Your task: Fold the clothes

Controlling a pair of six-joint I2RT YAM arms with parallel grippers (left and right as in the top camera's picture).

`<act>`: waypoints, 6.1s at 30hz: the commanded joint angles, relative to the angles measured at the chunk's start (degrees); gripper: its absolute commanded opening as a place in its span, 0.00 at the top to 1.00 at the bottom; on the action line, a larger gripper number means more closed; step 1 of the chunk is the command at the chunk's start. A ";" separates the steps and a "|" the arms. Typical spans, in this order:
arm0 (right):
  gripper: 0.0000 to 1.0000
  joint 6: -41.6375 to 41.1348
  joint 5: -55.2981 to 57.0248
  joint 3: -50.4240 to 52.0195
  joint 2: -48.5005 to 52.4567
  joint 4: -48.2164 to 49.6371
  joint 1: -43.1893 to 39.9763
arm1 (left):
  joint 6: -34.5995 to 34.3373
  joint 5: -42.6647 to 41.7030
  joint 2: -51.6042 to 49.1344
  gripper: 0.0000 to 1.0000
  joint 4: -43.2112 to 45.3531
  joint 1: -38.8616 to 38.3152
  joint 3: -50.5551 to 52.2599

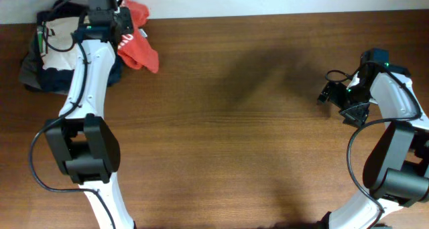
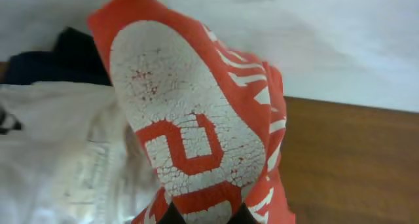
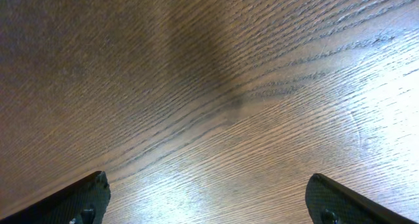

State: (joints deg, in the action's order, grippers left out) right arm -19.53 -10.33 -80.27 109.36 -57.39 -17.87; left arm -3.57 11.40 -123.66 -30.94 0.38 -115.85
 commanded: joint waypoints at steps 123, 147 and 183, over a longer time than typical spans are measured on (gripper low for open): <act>0.01 -0.31 0.72 -0.79 -0.04 0.02 -0.20 | -2.08 -34.77 9.20 0.01 -54.71 20.79 -21.94; 0.01 -0.28 0.72 -0.66 -6.36 0.46 2.89 | 2.12 -17.55 15.58 0.01 -54.21 -6.01 -21.92; 0.01 3.04 4.85 74.31 -109.15 51.19 23.06 | 2.12 -17.55 15.58 0.01 -54.21 -6.01 -21.92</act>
State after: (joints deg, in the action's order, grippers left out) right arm -17.28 -6.20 -8.08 2.04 -8.47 4.89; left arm -2.55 -6.57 -108.86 -85.10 -5.72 -137.69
